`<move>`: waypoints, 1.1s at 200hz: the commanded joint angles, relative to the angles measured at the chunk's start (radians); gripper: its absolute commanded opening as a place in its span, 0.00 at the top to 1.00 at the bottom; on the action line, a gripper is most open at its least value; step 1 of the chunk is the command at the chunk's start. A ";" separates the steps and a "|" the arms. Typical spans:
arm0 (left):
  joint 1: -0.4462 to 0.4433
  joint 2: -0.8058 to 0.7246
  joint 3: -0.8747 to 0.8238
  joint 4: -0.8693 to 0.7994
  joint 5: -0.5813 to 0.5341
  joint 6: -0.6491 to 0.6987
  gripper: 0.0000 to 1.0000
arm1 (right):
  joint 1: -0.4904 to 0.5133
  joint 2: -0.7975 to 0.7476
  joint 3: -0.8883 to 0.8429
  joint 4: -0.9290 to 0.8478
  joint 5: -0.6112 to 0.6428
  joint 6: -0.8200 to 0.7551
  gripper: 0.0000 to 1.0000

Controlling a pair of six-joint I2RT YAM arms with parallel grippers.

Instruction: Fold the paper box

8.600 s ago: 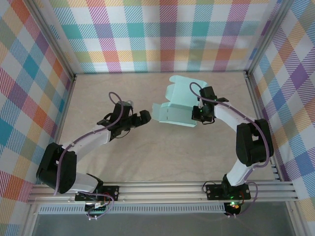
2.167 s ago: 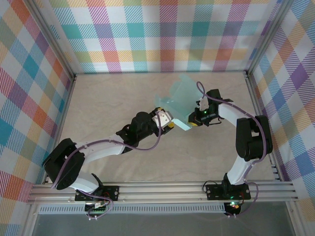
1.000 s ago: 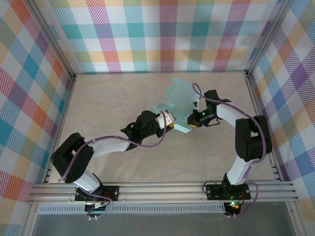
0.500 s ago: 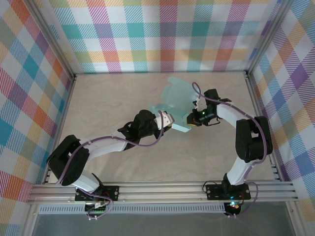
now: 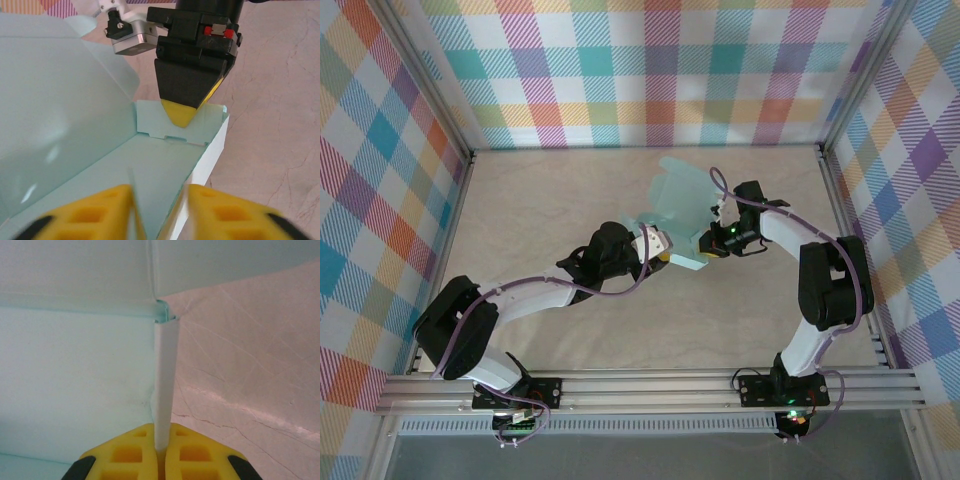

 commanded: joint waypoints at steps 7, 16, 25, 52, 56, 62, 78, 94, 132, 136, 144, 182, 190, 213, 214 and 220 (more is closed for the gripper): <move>0.013 -0.051 -0.005 0.035 -0.026 -0.035 0.43 | 0.005 -0.031 0.020 -0.011 0.002 -0.031 0.94; 0.013 -0.071 -0.007 0.041 -0.047 -0.052 0.35 | 0.004 -0.034 0.019 -0.006 0.023 -0.026 0.94; 0.014 -0.100 -0.007 0.032 -0.064 -0.069 0.28 | 0.005 -0.036 0.020 -0.006 0.042 -0.024 0.94; 0.041 -0.192 0.010 -0.025 -0.099 -0.176 0.10 | -0.001 -0.043 0.017 0.001 0.081 -0.016 0.95; 0.051 -0.204 0.011 -0.030 -0.113 -0.198 0.08 | -0.002 -0.045 0.016 0.004 0.088 -0.013 0.95; 0.067 -0.224 0.014 -0.040 -0.134 -0.249 0.05 | -0.003 -0.047 0.013 0.008 0.099 -0.009 0.95; 0.148 -0.280 0.008 -0.060 -0.148 -0.383 0.01 | -0.004 -0.055 0.009 0.015 0.118 -0.006 0.96; 0.237 -0.317 0.022 -0.120 -0.185 -0.532 0.01 | -0.005 -0.061 0.006 0.015 0.117 -0.004 0.96; 0.402 -0.264 0.124 -0.364 -0.203 -0.754 0.21 | -0.006 -0.066 0.008 0.019 0.096 -0.006 0.96; 0.413 -0.249 0.143 -0.388 -0.194 -0.767 0.23 | -0.004 -0.066 0.008 0.018 0.094 -0.007 0.96; 0.428 -0.214 0.179 -0.431 -0.169 -0.787 0.28 | -0.003 -0.068 0.008 0.019 0.088 -0.010 0.96; 0.434 -0.012 0.363 -0.552 0.056 -0.726 0.62 | -0.003 -0.068 0.008 0.013 0.057 -0.028 0.97; 0.434 0.025 0.395 -0.558 0.128 -0.686 0.65 | -0.001 -0.067 0.007 0.009 0.046 -0.034 0.97; 0.434 0.137 0.510 -0.654 0.311 -0.549 0.70 | 0.002 -0.066 0.006 -0.011 0.026 -0.060 0.98; 0.434 0.142 0.515 -0.661 0.319 -0.541 0.70 | 0.002 -0.065 0.006 -0.013 0.026 -0.062 0.98; 0.434 0.171 0.549 -0.701 0.370 -0.497 0.71 | 0.002 -0.066 0.005 -0.017 0.018 -0.073 0.98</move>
